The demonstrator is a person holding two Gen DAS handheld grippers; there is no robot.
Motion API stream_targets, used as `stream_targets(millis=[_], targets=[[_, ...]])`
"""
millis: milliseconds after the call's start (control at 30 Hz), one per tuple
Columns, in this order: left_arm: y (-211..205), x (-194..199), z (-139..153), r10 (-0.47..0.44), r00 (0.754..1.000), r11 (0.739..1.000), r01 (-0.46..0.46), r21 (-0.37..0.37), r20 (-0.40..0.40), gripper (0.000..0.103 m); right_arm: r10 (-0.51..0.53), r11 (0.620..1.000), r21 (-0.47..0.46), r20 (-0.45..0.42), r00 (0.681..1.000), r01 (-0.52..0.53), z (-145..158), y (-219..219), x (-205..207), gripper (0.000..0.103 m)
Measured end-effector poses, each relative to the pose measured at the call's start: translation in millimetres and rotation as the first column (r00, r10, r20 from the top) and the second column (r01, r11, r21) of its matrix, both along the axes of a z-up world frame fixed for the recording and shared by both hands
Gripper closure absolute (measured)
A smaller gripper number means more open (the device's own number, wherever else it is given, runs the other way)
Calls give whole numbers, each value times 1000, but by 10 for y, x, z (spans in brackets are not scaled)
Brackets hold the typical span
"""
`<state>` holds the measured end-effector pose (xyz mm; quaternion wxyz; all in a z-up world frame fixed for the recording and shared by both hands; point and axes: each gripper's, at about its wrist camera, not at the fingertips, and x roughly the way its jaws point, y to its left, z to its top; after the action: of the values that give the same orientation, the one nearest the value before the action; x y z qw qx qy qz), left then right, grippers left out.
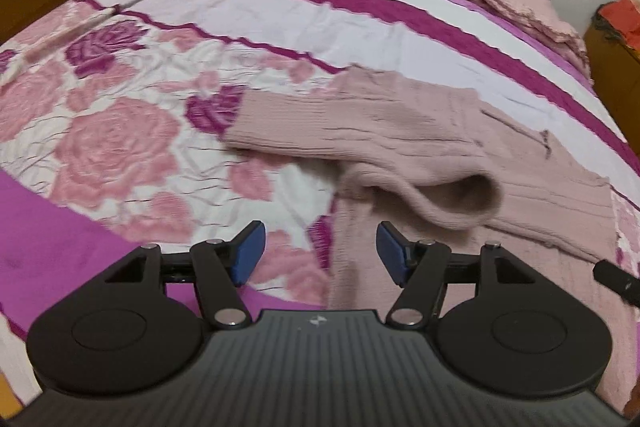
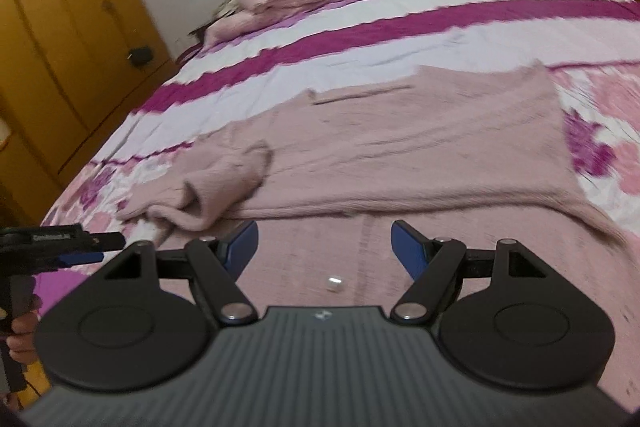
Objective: Fold small clothes
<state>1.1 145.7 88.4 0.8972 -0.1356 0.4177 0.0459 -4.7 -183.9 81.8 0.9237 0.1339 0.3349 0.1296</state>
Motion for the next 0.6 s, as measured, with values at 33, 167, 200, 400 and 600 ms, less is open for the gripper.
stream_targets(millis=[33,167,200,400,600], targets=[[34,-16,-4,12,1000,1000,-12,6,-2,34,23,1000,-6,2,1000,-23,30,74,26,28],[192,-82,-29,70,998,998,-70,9,-9,33,143,989,-32,13,990,-142,143,425,154,28],[232,-100,-34,80,997,997,-80,9,-10,33,168,985,-43,16,986,-167,162,520,187,28],[492,-225,-82,139,990,990,-138,29,-23,33,288,954,-98,14,958,-285,204,1087,399,28],[706,-323,-156,179,983,984,-179,7,-37,32,419,893,-190,26,908,-407,188,1683,514,28]])
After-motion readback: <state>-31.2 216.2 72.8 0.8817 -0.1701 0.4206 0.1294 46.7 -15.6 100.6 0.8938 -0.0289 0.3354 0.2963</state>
